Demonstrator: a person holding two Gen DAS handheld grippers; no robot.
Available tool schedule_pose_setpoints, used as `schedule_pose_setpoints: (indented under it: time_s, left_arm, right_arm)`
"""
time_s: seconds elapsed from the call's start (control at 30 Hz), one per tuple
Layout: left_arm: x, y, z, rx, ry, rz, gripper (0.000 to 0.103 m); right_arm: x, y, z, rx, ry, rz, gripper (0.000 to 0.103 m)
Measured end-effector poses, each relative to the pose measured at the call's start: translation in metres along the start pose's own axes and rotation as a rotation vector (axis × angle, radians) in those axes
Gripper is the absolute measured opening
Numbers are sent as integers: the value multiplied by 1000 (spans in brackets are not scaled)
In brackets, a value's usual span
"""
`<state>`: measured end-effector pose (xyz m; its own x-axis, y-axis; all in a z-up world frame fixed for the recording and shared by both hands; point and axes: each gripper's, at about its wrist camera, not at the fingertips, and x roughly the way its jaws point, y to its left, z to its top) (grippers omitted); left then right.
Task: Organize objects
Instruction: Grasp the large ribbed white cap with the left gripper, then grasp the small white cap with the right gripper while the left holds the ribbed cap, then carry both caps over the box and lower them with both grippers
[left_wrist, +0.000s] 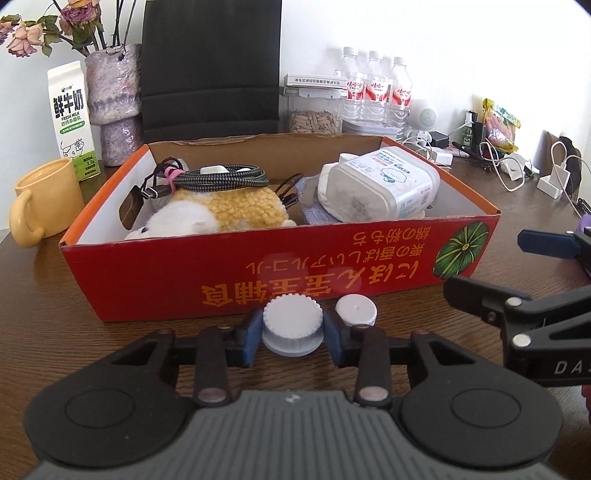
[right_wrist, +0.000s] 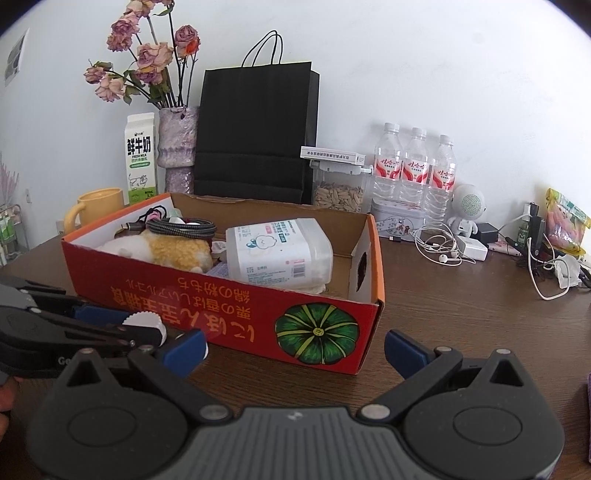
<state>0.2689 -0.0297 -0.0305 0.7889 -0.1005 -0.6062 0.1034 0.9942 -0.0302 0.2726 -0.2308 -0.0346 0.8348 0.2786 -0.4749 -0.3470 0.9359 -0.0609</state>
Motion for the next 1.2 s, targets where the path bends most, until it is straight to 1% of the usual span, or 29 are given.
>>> schedule_pose_setpoints:
  time_s: [0.2,0.37,0.43,0.5,0.57,0.6,0.67,0.7,0.77,0.83,1.0,1.07,1.1,1.13,1.2]
  left_arm:
    - [-7,10,-2,-8,-16,5,37]
    - [-17,20,-5,-22,-35,13,37]
    - [-20,26,-5,-37,-42,22,37]
    - [-23,31,-6,-49,-50,26,37]
    - [-25,35,-6,-59,-55,31,37]
    - [-26,37,-7,-62,-57,31,37]
    - [-27,41,-8,-70,-60,31,37]
    - [-28,42,-8,-73,-62,30,37]
    - [-29,44,-8,-77,-66,26,37]
    - [-30,44,-8,-79,-69,24,37]
    - [-32,45,-9,-83,-75,19,37]
    - [-32,46,-9,-87,-80,21,37]
    - [-33,46,-9,-88,-81,21,37]
    - [-33,47,-9,-89,-82,20,37]
    - [-35,46,-9,-88,-87,22,37]
  right_arm:
    - [7,11,0,-15,24,24,103]
    - [16,24,0,-30,61,51,103]
    - [20,31,0,-46,75,64,101]
    - [23,39,0,-60,88,76,96]
    - [27,45,0,-66,104,89,83]
    - [30,48,0,-68,114,95,80]
    - [35,54,0,-63,135,109,67]
    - [37,57,1,-58,144,117,64]
    - [42,61,2,-51,157,124,54]
    - [45,64,2,-43,162,126,48]
    - [49,67,5,-25,168,124,40]
    - [49,67,5,-23,167,129,31]
    - [49,68,6,-23,166,133,29]
    - [49,68,6,-23,165,135,27]
    - [48,68,5,-22,164,137,27]
